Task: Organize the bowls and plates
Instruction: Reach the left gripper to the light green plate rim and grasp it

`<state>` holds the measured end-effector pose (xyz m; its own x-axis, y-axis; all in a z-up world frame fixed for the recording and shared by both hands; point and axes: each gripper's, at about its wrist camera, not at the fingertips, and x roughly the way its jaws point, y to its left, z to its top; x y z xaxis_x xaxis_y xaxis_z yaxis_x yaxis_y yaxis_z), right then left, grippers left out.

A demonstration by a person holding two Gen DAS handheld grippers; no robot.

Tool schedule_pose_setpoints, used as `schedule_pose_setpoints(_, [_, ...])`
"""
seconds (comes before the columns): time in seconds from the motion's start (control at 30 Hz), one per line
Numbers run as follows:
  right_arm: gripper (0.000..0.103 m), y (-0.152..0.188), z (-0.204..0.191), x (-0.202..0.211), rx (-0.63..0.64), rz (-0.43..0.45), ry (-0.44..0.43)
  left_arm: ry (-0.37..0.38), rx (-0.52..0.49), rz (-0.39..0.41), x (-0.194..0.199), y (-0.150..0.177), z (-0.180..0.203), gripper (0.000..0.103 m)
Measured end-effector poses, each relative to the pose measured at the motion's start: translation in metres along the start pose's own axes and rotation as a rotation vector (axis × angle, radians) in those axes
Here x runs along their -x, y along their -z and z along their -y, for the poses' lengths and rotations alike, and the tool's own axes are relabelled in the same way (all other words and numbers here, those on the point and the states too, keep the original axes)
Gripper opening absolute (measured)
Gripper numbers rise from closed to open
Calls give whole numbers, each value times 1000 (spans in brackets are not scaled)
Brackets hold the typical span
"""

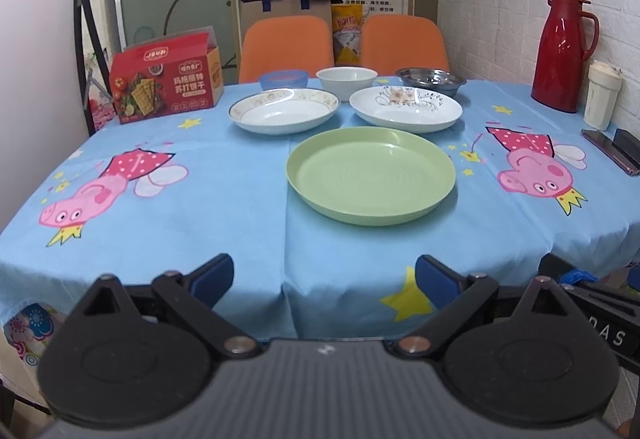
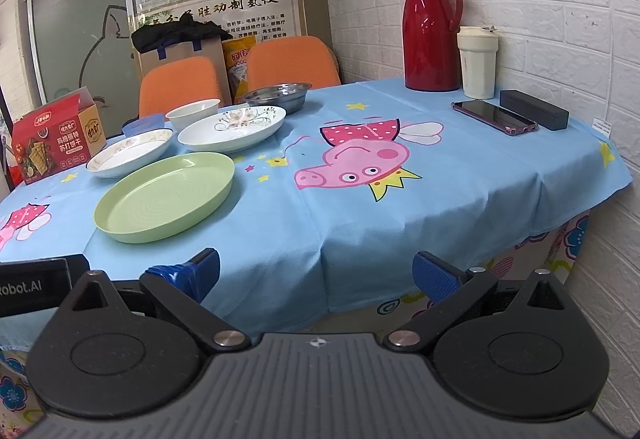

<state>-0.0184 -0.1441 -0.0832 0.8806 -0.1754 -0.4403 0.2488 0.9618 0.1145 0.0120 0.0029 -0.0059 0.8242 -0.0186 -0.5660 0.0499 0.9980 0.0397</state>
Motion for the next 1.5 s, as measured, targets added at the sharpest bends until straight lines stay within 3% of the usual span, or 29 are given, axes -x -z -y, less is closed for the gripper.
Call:
schedule_pose_setpoints(0.2, [90, -6, -6, -17, 51, -19, 32, -15, 31, -25, -28, -13, -21, 96])
schedule_pose_setpoints(0.43, [90, -20, -24, -53, 103, -86, -29, -2, 97, -96, -63, -35, -56, 96])
schedule_pose_setpoints(0.6, [90, -44, -40, -78, 147, -102, -84, 111, 105, -128, -86, -68, -74, 96])
schedule_pose_setpoints(0.83, [90, -68, -66, -123, 216, -163, -146, 141, 52, -222, -142, -98, -72, 96])
schedule_pose_setpoints(1.17, [91, -68, -91, -165, 263, -249, -230, 179, 31, -327, -198, -105, -63, 94])
schedule_pose_setpoints(1.2, [91, -68, -90, -166, 248, -244, -239, 176, 20, -312, -197, -104, -61, 88])
schedule_pose_setpoints(1.23, [91, -67, -91, -167, 257, -233, -241, 171, 1, -300, -196, -104, -59, 72])
schedule_pose_setpoints(1.33, [91, -59, -88, -162, 261, -179, -257, 219, -8, -289, -194, -106, -56, 54])
schedule_pose_setpoints(1.5, [91, -62, -98, -168, 277, -184, -289, 233, -37, -273, -193, -106, -45, 47])
